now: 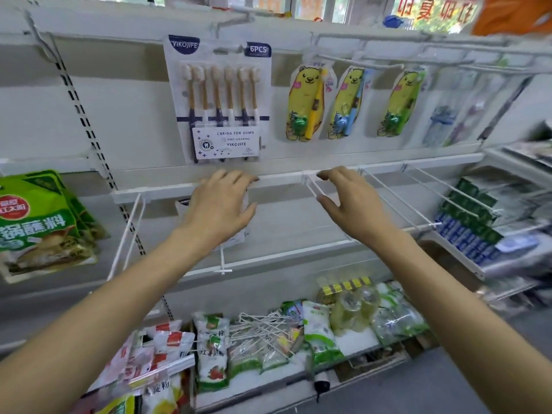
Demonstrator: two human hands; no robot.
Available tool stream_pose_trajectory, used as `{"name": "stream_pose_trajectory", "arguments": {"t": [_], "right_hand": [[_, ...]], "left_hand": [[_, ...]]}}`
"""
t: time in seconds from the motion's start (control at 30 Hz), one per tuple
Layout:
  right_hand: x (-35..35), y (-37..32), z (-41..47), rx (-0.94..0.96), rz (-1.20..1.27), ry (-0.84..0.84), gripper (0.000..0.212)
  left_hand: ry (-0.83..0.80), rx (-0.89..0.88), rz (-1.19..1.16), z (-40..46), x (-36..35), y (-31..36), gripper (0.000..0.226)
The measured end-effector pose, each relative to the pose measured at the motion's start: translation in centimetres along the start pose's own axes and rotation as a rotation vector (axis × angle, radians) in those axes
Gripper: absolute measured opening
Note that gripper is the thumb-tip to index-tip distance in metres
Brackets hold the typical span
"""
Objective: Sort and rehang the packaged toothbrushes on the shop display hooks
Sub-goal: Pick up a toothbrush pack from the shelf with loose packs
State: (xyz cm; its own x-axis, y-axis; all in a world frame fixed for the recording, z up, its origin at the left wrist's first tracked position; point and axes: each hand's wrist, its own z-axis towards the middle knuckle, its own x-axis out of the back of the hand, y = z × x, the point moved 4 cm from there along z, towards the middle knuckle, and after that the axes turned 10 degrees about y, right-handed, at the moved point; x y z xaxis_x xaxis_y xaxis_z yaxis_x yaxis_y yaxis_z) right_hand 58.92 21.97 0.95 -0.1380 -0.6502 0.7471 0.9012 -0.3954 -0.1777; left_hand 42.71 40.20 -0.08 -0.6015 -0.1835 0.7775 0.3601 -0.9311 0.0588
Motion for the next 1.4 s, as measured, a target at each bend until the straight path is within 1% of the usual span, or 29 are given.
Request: {"name": "stream_pose_trajectory", "arguments": {"t": [0.07, 0.23, 0.37, 0.53, 0.77, 0.97, 1.17, 1.4], "right_hand": [[1.6, 0.9, -1.9, -0.011, -0.056, -0.001, 0.043], [6.0, 4.5, -6.6, -0.058, -0.159, -0.002, 0.049], [9.3, 8.6, -10.3, -0.102, -0.228, 0.002, 0.052], [13.7, 15.5, -15.1, -0.163, -0.286, -0.009, 0.057], [20.8, 26.7, -21.5, -0.237, -0.352, -0.03, 0.057], [24.9, 35.5, -25.8, -0.283, -0.359, -0.064, 0.058], [27.5, 42.7, -27.4, -0.321, -0.367, -0.057, 0.06], [27.6, 52.3, -26.2, -0.365, -0.371, -0.052, 0.059]], "left_hand": [[0.0, -0.074, -0.027, 0.3, -0.2, 3.0, 0.053], [-0.003, -0.235, -0.086, 1.2, -1.1, 11.1, 0.058], [0.0, -0.324, -0.116, 1.8, -2.5, 17.8, 0.058], [0.02, -0.414, -0.197, 2.5, -4.9, 27.2, 0.054], [0.02, -0.443, -0.24, 3.7, -8.9, 41.3, 0.057], [0.0, -0.456, -0.241, 4.7, -11.3, 51.6, 0.059], [-0.036, -0.491, -0.261, 7.5, -14.5, 59.0, 0.057], [-0.048, -0.498, -0.277, 13.4, -21.1, 65.6, 0.055]]}}
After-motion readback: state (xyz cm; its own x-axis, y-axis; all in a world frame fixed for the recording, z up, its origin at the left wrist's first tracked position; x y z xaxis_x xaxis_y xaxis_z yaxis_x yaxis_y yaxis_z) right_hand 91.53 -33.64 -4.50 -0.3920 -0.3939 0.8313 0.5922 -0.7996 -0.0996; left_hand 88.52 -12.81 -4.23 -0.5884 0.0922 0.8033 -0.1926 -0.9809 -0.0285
